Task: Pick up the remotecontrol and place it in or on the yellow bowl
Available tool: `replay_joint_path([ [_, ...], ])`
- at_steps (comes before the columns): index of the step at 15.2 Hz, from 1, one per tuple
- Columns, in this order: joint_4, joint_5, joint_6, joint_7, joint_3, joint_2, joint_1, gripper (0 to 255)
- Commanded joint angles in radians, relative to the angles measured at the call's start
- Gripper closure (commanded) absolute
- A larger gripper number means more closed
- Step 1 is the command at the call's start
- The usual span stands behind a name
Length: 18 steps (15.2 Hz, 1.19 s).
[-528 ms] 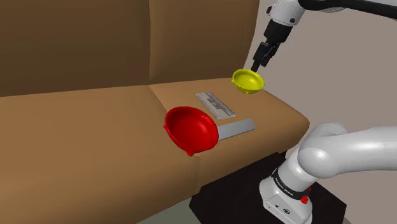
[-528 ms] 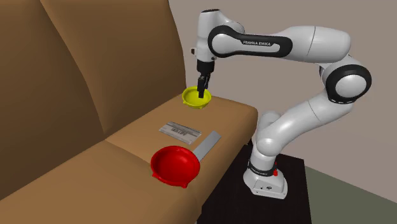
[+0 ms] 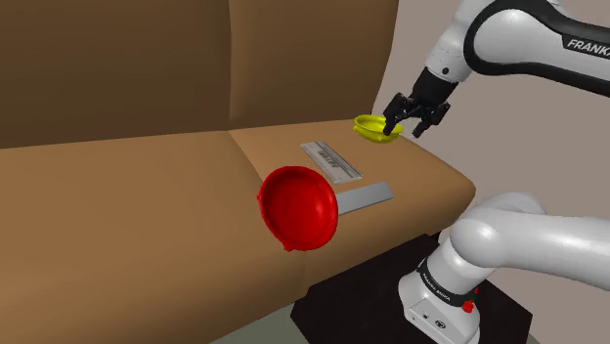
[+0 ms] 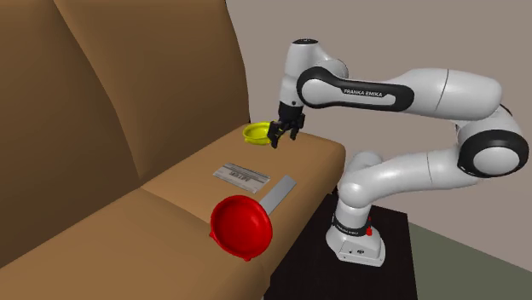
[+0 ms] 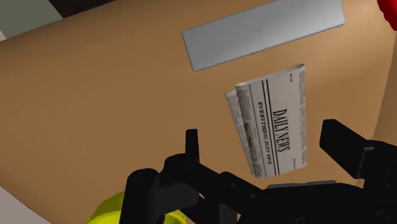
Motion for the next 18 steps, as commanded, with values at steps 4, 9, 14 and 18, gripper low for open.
replay_joint_path([
  [4,-0.210,0.179,0.040,0.481,0.202,-0.240,-0.097,0],
  [9,-0.311,0.432,0.059,0.999,0.507,-0.377,-0.129,0],
  [14,-0.296,0.648,0.097,1.421,0.783,-0.370,-0.190,0],
  [18,-0.331,0.699,0.156,1.414,0.837,-0.342,-0.185,0],
])
